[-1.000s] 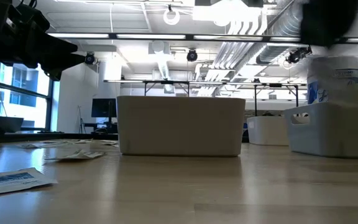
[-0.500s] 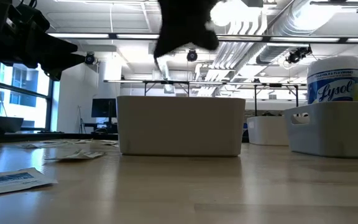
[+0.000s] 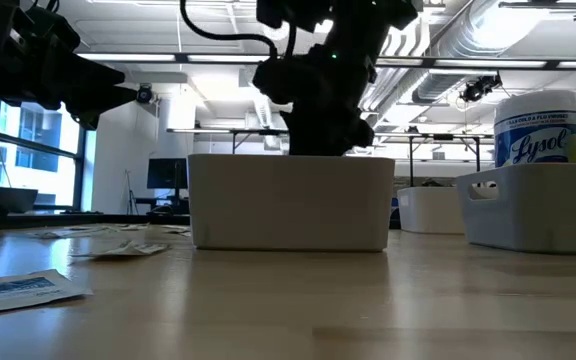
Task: Pick & Place First Aid Supplies
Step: Put the orange pad into the left gray bin, then put the green pad into the right gray bin
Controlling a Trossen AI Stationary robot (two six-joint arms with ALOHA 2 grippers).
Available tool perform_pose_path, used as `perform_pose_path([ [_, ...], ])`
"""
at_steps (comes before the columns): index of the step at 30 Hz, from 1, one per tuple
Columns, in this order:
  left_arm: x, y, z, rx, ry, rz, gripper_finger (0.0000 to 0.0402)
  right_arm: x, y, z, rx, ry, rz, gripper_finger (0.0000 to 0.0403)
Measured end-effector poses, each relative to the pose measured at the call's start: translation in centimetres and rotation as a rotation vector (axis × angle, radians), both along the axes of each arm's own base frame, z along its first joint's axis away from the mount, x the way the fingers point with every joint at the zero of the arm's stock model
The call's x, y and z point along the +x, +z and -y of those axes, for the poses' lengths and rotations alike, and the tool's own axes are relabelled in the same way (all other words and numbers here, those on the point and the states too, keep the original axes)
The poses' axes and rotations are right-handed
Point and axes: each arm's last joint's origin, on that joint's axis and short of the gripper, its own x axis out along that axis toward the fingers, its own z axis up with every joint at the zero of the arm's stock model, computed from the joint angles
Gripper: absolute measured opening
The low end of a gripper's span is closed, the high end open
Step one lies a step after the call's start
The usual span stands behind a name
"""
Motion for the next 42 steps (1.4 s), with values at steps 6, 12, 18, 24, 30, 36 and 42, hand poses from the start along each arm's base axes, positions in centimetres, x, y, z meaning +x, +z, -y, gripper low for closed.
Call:
perform_pose_path([
  [6, 0.0, 0.0, 0.0, 0.000, 0.000, 0.000, 0.0186, 0.0, 1.6, -0.4, -0.073, -0.018, 0.041, 0.0091],
  [12, 0.0, 0.0, 0.0, 0.000, 0.000, 0.000, 0.0186, -1.0, 6.3, 0.9, -0.203, -0.129, 0.184, 0.0107],
  [18, 0.0, 0.0, 0.0, 0.000, 0.000, 0.000, 0.0186, -1.6, 8.0, 5.7, -0.336, -0.296, 0.214, 0.0099],
  [24, 0.0, 0.0, 0.0, 0.000, 0.000, 0.000, 0.0186, -0.6, 4.7, 11.7, -0.325, -0.461, 0.146, 0.0099],
  [30, 0.0, 0.0, 0.0, 0.000, 0.001, 0.000, 0.0186, -0.5, 0.0, 16.9, -0.279, -0.540, 0.013, 0.0117],
  [36, 0.0, 0.0, 0.0, 0.000, 0.000, 0.000, 0.0186, -0.6, -3.8, 20.2, -0.200, -0.611, -0.038, 0.0163],
  [42, 0.0, 0.0, 0.0, 0.000, 0.000, 0.000, 0.0186, -1.0, -5.2, 21.8, -0.170, -0.687, -0.046, 0.0188],
])
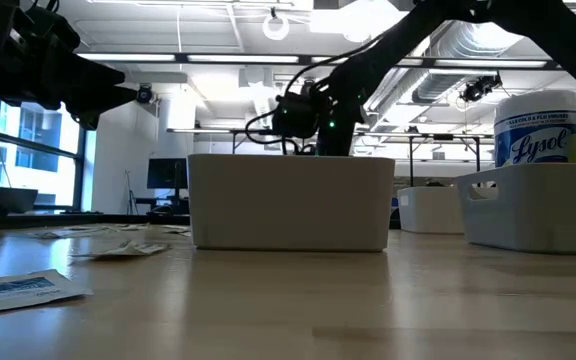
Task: Pick & Place First Aid Supplies
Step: Put the green pad into the right gray bin
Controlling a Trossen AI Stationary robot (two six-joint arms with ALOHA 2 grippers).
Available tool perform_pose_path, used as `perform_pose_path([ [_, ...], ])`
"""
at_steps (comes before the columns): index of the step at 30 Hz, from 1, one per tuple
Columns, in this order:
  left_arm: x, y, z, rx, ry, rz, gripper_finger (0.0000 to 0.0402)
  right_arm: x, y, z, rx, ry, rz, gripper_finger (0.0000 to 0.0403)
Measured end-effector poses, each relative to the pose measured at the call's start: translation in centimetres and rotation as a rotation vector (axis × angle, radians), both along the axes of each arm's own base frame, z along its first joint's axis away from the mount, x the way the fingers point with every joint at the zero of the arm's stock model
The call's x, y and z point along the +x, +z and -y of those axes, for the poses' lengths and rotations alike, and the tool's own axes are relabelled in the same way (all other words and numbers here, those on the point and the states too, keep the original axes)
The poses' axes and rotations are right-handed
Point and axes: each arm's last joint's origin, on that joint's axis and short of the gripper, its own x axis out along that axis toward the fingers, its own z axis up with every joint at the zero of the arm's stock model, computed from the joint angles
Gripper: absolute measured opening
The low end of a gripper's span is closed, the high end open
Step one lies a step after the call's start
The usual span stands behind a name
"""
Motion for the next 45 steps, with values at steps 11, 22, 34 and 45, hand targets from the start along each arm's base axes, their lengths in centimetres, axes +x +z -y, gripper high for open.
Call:
perform_pose_path([
  [11, 0.0, 0.0, 0.0, 0.000, 0.000, 0.000, 0.0186, -0.6, -0.5, 0.6, 0.047, -0.038, 0.014, 0.0138],
  [22, 0.0, 0.0, 0.0, 0.000, 0.000, 0.000, 0.0186, -0.6, -0.5, 0.7, 0.048, -0.039, 0.014, 0.0065],
  [34, 0.0, 0.0, 0.0, 0.000, 0.000, 0.000, 0.0186, -0.6, -0.3, 0.6, 0.051, -0.010, 0.020, 0.0006],
  [45, 0.0, 0.0, 0.0, 0.000, 0.000, 0.000, 0.0186, -0.5, 3.4, 0.6, -0.009, 0.029, 0.095, 0.0001],
])
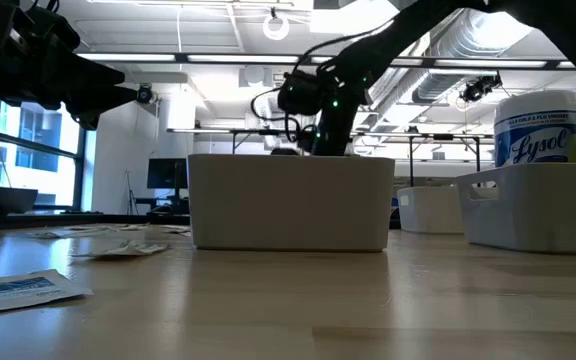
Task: Pick & Place First Aid Supplies
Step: Put the green pad into the right gray bin
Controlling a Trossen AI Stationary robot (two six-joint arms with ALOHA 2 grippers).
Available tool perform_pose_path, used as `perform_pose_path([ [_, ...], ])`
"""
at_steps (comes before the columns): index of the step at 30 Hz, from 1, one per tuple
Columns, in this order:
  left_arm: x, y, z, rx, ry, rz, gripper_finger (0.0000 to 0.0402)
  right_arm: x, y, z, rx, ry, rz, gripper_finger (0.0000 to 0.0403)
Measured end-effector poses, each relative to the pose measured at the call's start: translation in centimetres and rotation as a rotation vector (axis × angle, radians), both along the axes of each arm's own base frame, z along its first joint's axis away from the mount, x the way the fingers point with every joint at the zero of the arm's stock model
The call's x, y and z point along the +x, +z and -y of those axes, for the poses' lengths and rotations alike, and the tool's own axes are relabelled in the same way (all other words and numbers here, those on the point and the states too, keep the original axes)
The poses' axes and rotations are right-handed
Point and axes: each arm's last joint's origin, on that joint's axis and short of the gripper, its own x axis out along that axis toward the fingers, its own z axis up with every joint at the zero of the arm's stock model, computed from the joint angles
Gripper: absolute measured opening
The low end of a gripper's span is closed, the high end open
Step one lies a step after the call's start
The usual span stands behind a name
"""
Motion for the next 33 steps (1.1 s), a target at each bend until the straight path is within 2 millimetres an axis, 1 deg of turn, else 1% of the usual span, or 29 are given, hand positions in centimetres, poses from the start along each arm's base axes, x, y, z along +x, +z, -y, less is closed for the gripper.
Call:
perform_pose_path([
  [5, 0.0, 0.0, 0.0, 0.000, 0.001, 0.000, 0.0186, -0.2, 1.1, -0.3, 0.018, 0.040, 0.023, 0.0001],
  [10, 0.0, 0.0, 0.0, 0.000, 0.000, 0.000, 0.0186, -0.3, 2.4, -0.8, -0.005, 0.081, 0.023, 0.0001],
  [13, 0.0, 0.0, 0.0, 0.000, 0.001, 0.000, 0.0186, -0.2, 2.2, -1.1, -0.005, 0.155, 0.003, 0.0007],
  [15, 0.0, 0.0, 0.0, 0.000, 0.001, 0.000, 0.0186, 0.0, 1.8, -1.3, -0.012, 0.170, 0.025, 0.0019],
  [20, 0.0, 0.0, 0.0, 0.000, 0.001, 0.000, 0.0186, 0.7, 0.2, -1.2, -0.047, 0.214, 0.000, 0.0073],
  [23, 0.0, 0.0, 0.0, 0.000, 0.000, 0.000, 0.0186, 0.7, -1.2, -0.4, -0.048, 0.168, -0.023, 0.0104],
  [26, 0.0, 0.0, 0.0, 0.000, 0.000, 0.000, 0.0186, -0.1, -1.9, 1.2, -0.019, 0.066, -0.011, 0.0124],
  [29, 0.0, 0.0, 0.0, 0.000, 0.000, 0.000, 0.0186, -1.0, -1.9, 3.0, 0.035, -0.013, 0.038, 0.0131],
  [33, 0.0, 0.0, 0.0, 0.000, 0.000, 0.000, 0.0186, -1.9, -2.2, 4.7, 0.132, -0.015, 0.087, 0.0133],
])
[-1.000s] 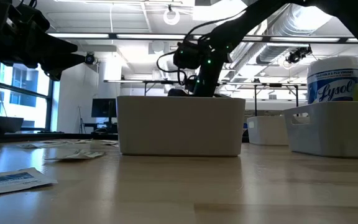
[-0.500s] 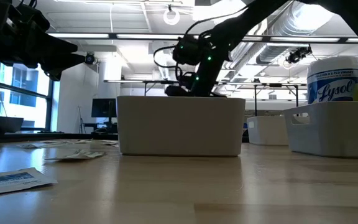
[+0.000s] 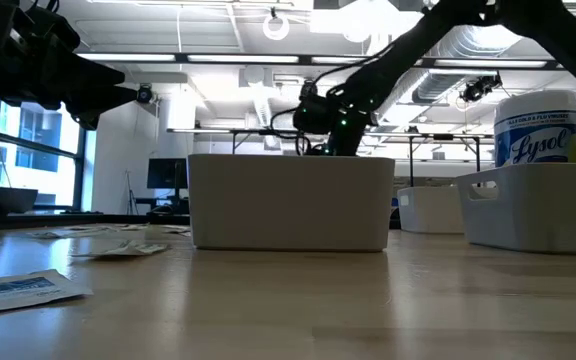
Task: Pick & Place First Aid Supplies
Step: Put the green pad into the right gray bin
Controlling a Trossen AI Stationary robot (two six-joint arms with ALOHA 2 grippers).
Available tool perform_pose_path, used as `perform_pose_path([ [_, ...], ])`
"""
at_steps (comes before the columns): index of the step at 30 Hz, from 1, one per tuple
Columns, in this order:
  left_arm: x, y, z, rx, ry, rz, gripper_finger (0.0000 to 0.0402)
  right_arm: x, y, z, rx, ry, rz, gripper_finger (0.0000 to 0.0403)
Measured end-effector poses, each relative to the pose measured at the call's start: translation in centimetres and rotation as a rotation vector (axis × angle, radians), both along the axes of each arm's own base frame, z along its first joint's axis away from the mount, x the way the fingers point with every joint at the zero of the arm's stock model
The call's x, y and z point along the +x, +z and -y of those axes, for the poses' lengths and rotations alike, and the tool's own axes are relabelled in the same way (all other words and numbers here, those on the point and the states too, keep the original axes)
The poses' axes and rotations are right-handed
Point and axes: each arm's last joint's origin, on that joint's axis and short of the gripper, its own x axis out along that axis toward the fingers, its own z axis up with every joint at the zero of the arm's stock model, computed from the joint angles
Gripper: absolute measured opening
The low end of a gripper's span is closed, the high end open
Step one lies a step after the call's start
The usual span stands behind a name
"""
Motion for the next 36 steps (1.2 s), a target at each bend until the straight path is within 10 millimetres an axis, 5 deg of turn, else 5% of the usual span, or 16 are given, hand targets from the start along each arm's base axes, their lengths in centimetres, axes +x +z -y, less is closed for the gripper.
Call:
perform_pose_path([
  [12, 0.0, 0.0, 0.0, 0.000, 0.000, 0.000, 0.0186, -0.8, -1.7, 1.2, 0.130, 0.078, -0.004, 0.0120],
  [25, 0.0, 0.0, 0.0, 0.000, 0.000, 0.000, 0.0186, -1.3, -2.0, 1.0, 0.122, 0.152, -0.087, 0.0008],
  [36, 0.0, 0.0, 0.0, 0.000, 0.000, 0.000, 0.0186, -1.6, -0.4, 0.7, 0.099, 0.174, -0.077, 0.0001],
])
